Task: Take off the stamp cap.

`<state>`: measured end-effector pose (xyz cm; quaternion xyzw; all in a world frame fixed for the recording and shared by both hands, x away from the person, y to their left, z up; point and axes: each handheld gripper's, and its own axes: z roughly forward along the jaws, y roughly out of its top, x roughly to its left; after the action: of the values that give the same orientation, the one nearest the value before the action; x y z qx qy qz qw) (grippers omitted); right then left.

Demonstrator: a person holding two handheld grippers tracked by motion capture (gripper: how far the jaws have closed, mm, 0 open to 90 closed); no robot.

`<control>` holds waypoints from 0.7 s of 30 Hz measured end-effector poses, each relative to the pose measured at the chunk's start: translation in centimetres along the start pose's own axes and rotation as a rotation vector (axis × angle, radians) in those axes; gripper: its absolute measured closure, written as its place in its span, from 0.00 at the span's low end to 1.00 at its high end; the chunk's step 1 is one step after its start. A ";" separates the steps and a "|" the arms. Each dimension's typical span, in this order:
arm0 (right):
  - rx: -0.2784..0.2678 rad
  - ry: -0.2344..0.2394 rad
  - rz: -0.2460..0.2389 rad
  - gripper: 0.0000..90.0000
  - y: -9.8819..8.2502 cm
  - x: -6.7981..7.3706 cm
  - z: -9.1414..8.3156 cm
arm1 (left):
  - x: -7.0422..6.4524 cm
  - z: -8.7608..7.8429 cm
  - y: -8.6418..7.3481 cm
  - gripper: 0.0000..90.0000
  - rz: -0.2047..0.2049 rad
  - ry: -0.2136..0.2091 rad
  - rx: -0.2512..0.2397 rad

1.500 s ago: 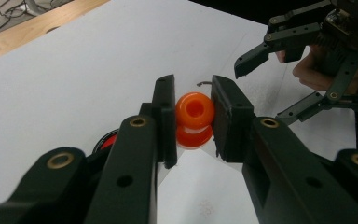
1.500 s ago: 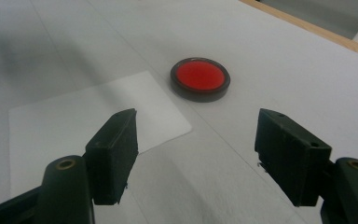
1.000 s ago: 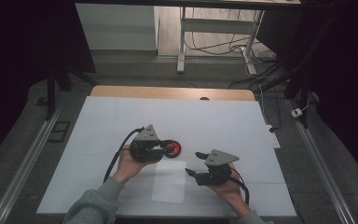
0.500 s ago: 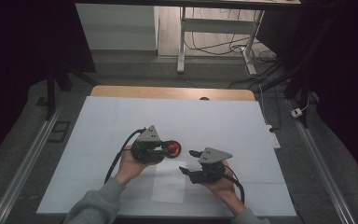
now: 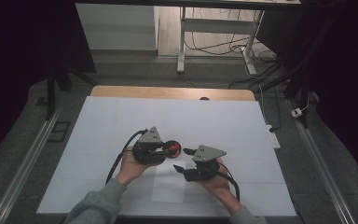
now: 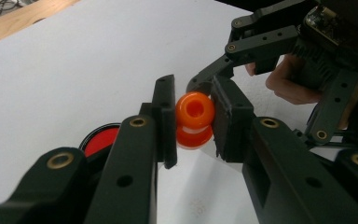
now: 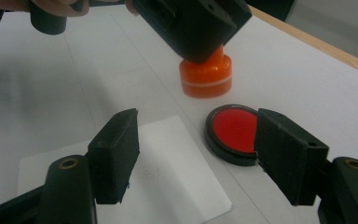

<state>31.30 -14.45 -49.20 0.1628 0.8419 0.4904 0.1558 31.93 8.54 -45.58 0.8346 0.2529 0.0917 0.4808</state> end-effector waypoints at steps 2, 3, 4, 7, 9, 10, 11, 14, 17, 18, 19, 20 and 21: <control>-0.002 0.001 0.001 0.35 0.1 0.0 0.1 | 0.0 0.1 0.0 0.80 0.000 -0.001 0.001; -0.003 0.000 0.001 0.36 0.1 0.0 0.3 | 0.0 0.2 0.0 0.80 -0.001 -0.001 0.003; 0.001 -0.005 0.001 0.36 0.2 0.1 0.4 | 0.0 0.2 0.0 0.80 -0.001 -0.001 0.003; 0.000 -0.003 -0.004 0.38 0.3 0.1 0.6 | 0.0 0.2 0.0 0.80 -0.003 -0.002 0.005; -0.006 -0.004 -0.003 0.39 0.3 0.1 0.8 | 0.0 0.2 0.0 0.80 -0.002 -0.002 0.006; -0.001 -0.004 -0.007 0.39 0.4 0.1 0.8 | 0.0 0.3 0.0 0.80 -0.001 -0.002 0.008; 0.001 -0.007 -0.007 0.40 0.4 0.1 0.8 | 0.0 0.3 0.0 0.80 0.000 -0.003 0.008; -0.003 -0.009 -0.007 0.40 0.4 0.1 0.9 | -0.1 0.3 -0.1 0.80 -0.001 -0.004 0.009; -0.004 -0.010 -0.004 0.41 0.4 0.1 1.1 | -0.2 0.2 -0.1 0.80 0.002 -0.005 0.007; -0.004 -0.010 -0.004 0.41 0.4 0.1 1.1 | -0.2 0.2 -0.1 0.80 0.002 -0.005 0.007; -0.002 -0.011 -0.005 0.42 0.4 0.0 1.1 | -0.2 0.2 -0.1 0.80 0.002 -0.005 0.006; -0.002 -0.011 -0.005 0.42 0.4 0.0 1.1 | -0.1 0.2 -0.1 0.80 0.002 -0.005 0.006; -0.001 -0.015 -0.001 0.42 0.4 0.0 1.1 | -0.1 0.2 -0.1 0.80 0.001 -0.006 0.004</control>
<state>31.78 -13.39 -49.35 0.1661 0.8406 0.4894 0.1624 31.89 8.38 -45.71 0.8360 0.2515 0.0890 0.4796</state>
